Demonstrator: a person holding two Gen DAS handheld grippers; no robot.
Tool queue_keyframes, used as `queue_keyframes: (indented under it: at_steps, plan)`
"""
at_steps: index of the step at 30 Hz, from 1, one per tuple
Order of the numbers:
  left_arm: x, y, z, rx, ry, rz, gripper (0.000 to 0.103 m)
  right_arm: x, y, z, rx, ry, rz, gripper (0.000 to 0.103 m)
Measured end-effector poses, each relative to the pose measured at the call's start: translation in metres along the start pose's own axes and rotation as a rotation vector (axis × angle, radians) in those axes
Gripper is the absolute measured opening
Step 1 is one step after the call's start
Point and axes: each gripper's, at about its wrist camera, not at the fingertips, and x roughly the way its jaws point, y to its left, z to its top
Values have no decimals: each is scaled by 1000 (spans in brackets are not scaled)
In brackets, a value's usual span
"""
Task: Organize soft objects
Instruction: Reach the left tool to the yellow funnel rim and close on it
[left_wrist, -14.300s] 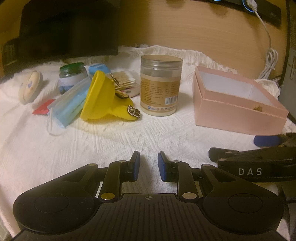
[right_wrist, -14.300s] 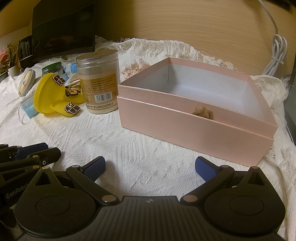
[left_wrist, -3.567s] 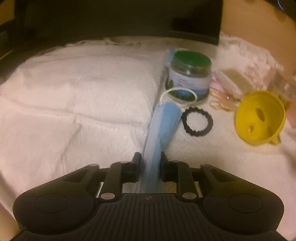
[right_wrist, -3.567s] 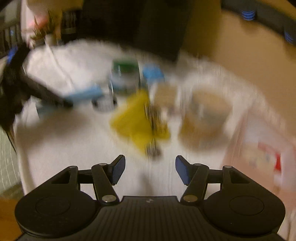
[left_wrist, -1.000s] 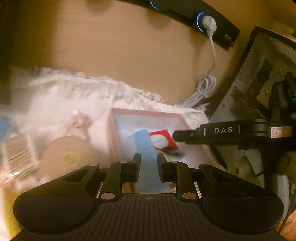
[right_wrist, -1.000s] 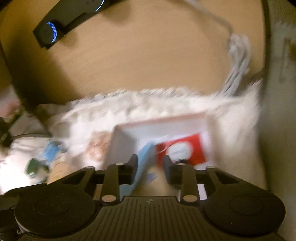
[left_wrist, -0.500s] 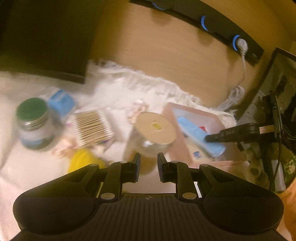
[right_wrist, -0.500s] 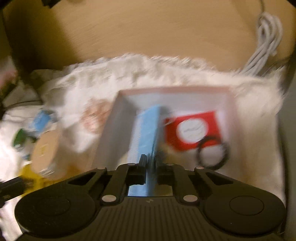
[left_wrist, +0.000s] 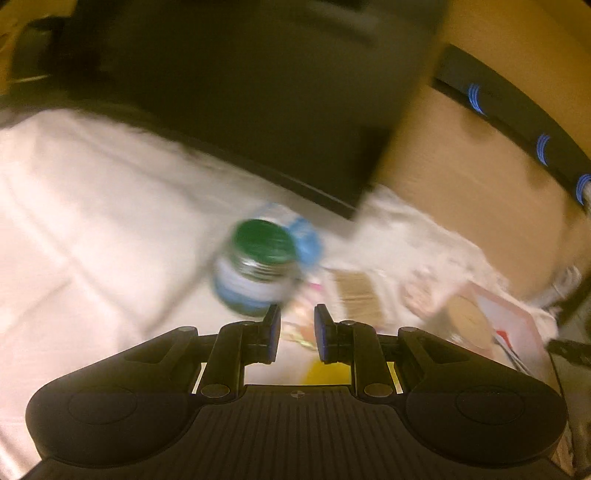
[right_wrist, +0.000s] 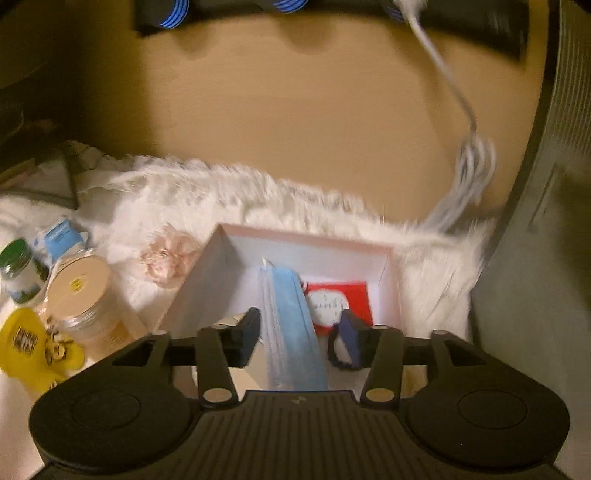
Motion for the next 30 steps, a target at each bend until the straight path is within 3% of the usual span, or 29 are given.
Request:
queue_keyframes:
  at_steps: [2, 4, 6, 9, 16, 21, 25, 28, 30]
  plan:
    - [0, 9, 1, -10, 11, -2, 22, -16, 12, -4, -53, -54, 0, 60]
    - [2, 11, -1, 0, 46, -80, 22, -28, 25, -8, -93, -83, 22, 60]
    - [7, 0, -6, 72, 111, -201, 22, -36, 35, -14, -103, -81, 69, 61]
    - [15, -28, -15, 183, 147, -261, 22, -37, 50, -22, -108, -40, 130, 61]
    - [54, -65, -27, 283, 224, -227, 24, -40, 79, -46, -169, 20, 188, 61]
    - [60, -71, -32, 287, 224, -222, 24, -42, 83, -64, -188, 56, 180, 61]
    - [58, -72, -40, 361, 289, -295, 39, -35, 80, -81, -162, 122, 178, 61]
    - [58, -72, -54, 438, 328, -285, 39, -27, 79, -97, -150, 172, 180, 61]
    - [61, -69, -58, 419, 338, -277, 39, -21, 78, -105, -139, 202, 177, 61]
